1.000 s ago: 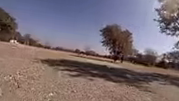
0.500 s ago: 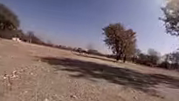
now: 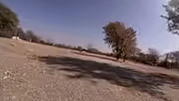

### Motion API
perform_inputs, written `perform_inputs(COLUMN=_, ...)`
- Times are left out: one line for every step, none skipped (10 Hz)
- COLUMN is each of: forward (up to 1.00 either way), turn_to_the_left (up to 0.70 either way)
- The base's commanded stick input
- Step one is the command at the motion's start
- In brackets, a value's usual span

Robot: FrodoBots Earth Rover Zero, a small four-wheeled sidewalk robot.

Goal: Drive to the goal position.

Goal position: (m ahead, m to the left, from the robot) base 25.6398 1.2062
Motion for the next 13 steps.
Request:
perform_inputs(forward=0.50, turn_to_the_left=0.00)
perform_inputs(forward=0.50, turn_to_the_left=0.00)
perform_inputs(forward=0.50, turn_to_the_left=0.00)
perform_inputs(forward=0.50, turn_to_the_left=0.00)
perform_inputs(forward=0.50, turn_to_the_left=0.00)
perform_inputs(forward=0.50, turn_to_the_left=0.00)
perform_inputs(forward=0.50, turn_to_the_left=0.00)
perform_inputs(forward=0.50, turn_to_the_left=0.00)
perform_inputs(forward=0.50, turn_to_the_left=0.00)
perform_inputs(forward=0.50, turn_to_the_left=0.00)
perform_inputs(forward=0.50, turn_to_the_left=0.00)
perform_inputs(forward=0.50, turn_to_the_left=0.00)
perform_inputs(forward=0.50, turn_to_the_left=0.00)
